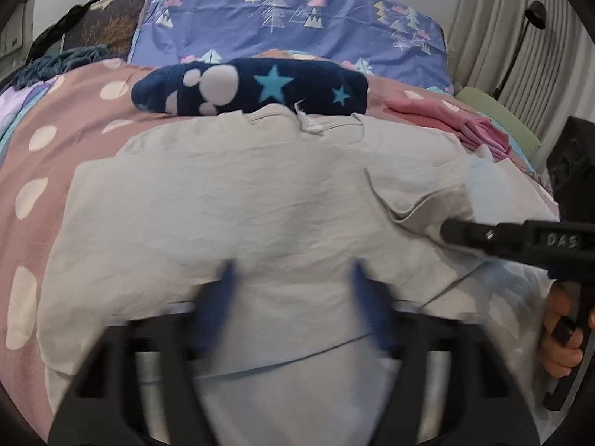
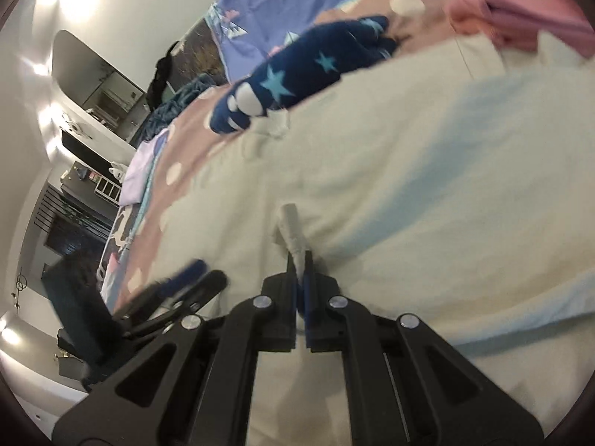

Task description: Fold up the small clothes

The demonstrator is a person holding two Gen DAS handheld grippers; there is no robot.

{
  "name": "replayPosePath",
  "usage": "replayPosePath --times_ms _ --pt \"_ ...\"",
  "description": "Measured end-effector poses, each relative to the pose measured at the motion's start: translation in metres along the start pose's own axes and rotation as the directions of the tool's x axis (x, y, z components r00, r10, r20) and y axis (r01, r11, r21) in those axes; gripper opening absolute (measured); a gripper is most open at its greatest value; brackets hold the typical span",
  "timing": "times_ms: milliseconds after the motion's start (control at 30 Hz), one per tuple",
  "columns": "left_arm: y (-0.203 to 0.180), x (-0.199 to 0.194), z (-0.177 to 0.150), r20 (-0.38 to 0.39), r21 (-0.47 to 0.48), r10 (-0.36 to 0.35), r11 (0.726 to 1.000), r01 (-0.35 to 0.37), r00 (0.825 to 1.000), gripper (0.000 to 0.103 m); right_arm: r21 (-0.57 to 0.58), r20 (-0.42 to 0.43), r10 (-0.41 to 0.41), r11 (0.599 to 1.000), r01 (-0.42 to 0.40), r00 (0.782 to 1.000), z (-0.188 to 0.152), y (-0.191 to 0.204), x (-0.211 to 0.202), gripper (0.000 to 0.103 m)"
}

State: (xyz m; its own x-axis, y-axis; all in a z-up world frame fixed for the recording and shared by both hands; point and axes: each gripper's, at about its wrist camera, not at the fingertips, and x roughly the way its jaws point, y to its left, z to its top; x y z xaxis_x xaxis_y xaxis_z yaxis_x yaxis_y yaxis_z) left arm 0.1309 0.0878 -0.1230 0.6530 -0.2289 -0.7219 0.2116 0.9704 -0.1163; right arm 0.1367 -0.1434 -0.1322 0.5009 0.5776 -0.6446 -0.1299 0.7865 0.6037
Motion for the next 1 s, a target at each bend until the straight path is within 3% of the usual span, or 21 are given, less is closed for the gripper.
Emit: replayPosePath --times_ms 33,100,133,167,200,233,267,333,400,433,500,533,567,633,667,733,833,933,1000 --pt "-0.004 -0.001 0.0 0.006 0.011 0.071 0.997 -0.071 0.997 0.094 0.0 -0.004 -0.003 1.0 0.003 1.0 -0.005 0.001 0.002 0.003" --pt "-0.005 0.0 -0.001 0.007 0.016 0.116 0.993 -0.116 0.993 0.094 -0.003 -0.009 -0.01 1.0 0.01 1.0 -0.01 -0.002 0.005 0.003" --pt "-0.004 0.002 0.0 -0.002 0.013 0.122 0.992 -0.122 0.993 0.089 -0.003 -0.007 -0.011 1.0 0.011 1.0 -0.008 -0.004 0.007 0.003" --pt "-0.001 0.005 0.0 -0.02 0.003 0.125 0.992 -0.125 0.992 0.07 -0.009 -0.002 -0.013 1.0 0.013 1.0 -0.009 -0.004 0.006 0.003" --pt "0.001 0.005 0.001 -0.027 -0.011 0.136 0.991 -0.136 0.99 0.062 -0.019 0.002 -0.016 1.0 0.016 1.0 -0.01 -0.004 0.006 0.003" --pt "0.004 0.004 0.003 -0.026 -0.022 0.14 0.99 -0.14 0.99 0.044 -0.028 0.007 -0.02 0.999 0.02 1.0 -0.01 -0.001 0.005 0.003" --pt "0.007 0.001 0.006 -0.024 -0.039 0.105 0.994 -0.106 0.994 0.022 -0.041 0.013 -0.023 0.999 0.024 1.0 -0.009 0.001 0.005 0.003" --pt "0.015 -0.004 0.014 -0.009 -0.107 -0.083 0.991 0.081 0.997 0.006 -0.075 0.026 -0.031 0.997 0.033 0.999 -0.011 0.005 0.005 0.003" --pt "0.012 -0.009 0.024 0.012 -0.168 -0.253 0.953 0.251 0.967 0.006 -0.113 0.042 -0.012 0.993 0.017 0.999 -0.015 0.01 0.001 0.003" --pt "0.002 -0.008 0.031 -0.001 -0.156 -0.34 0.929 0.336 0.94 0.006 -0.125 0.046 0.001 0.992 0.005 0.999 -0.017 0.011 -0.002 0.003" --pt "-0.016 -0.004 0.038 -0.031 -0.129 -0.411 0.905 0.405 0.911 0.007 -0.123 0.049 0.008 0.992 -0.001 0.999 -0.019 0.01 -0.004 0.003" --pt "-0.027 0.003 0.042 -0.06 -0.127 -0.441 0.893 0.431 0.896 0.018 -0.112 0.043 0.009 0.994 -0.005 0.999 -0.019 0.007 -0.004 0.003" --pt "-0.032 0.009 0.044 -0.084 -0.14 -0.451 0.888 0.437 0.889 0.039 -0.102 0.038 0.011 0.995 -0.007 0.999 -0.019 0.005 -0.002 0.003" --pt "-0.04 0.022 0.047 -0.127 -0.156 -0.414 0.906 0.394 0.901 0.049 -0.079 0.032 0.024 0.997 -0.021 0.999 -0.019 0.0 -0.002 0.003" --pt "-0.044 0.029 0.048 -0.153 -0.154 -0.388 0.918 0.366 0.909 0.049 -0.075 0.034 0.029 0.997 -0.027 0.999 -0.018 -0.001 -0.003 0.003" --pt "-0.045 0.037 0.047 -0.172 -0.183 -0.386 0.916 0.356 0.906 0.049 -0.082 0.044 0.034 0.996 -0.03 0.998 -0.018 -0.001 -0.004 0.003" --pt "-0.037 0.045 0.046 -0.166 -0.283 -0.452 0.873 0.396 0.877 0.049 -0.101 0.068 0.045 0.994 -0.038 0.997 -0.019 0.002 -0.008 0.003" --pt "-0.038 0.048 0.049 -0.16 -0.309 -0.479 0.855 0.417 0.863 0.048 -0.162 0.11 0.049 0.986 -0.031 0.993 -0.021 0.012 -0.017 0.003" --pt "-0.043 0.052 0.053 -0.156 -0.308 -0.497 0.846 0.435 0.854 0.028 -0.219 0.129 0.04 0.976 -0.011 0.991 -0.024 0.021 -0.019 0.003"
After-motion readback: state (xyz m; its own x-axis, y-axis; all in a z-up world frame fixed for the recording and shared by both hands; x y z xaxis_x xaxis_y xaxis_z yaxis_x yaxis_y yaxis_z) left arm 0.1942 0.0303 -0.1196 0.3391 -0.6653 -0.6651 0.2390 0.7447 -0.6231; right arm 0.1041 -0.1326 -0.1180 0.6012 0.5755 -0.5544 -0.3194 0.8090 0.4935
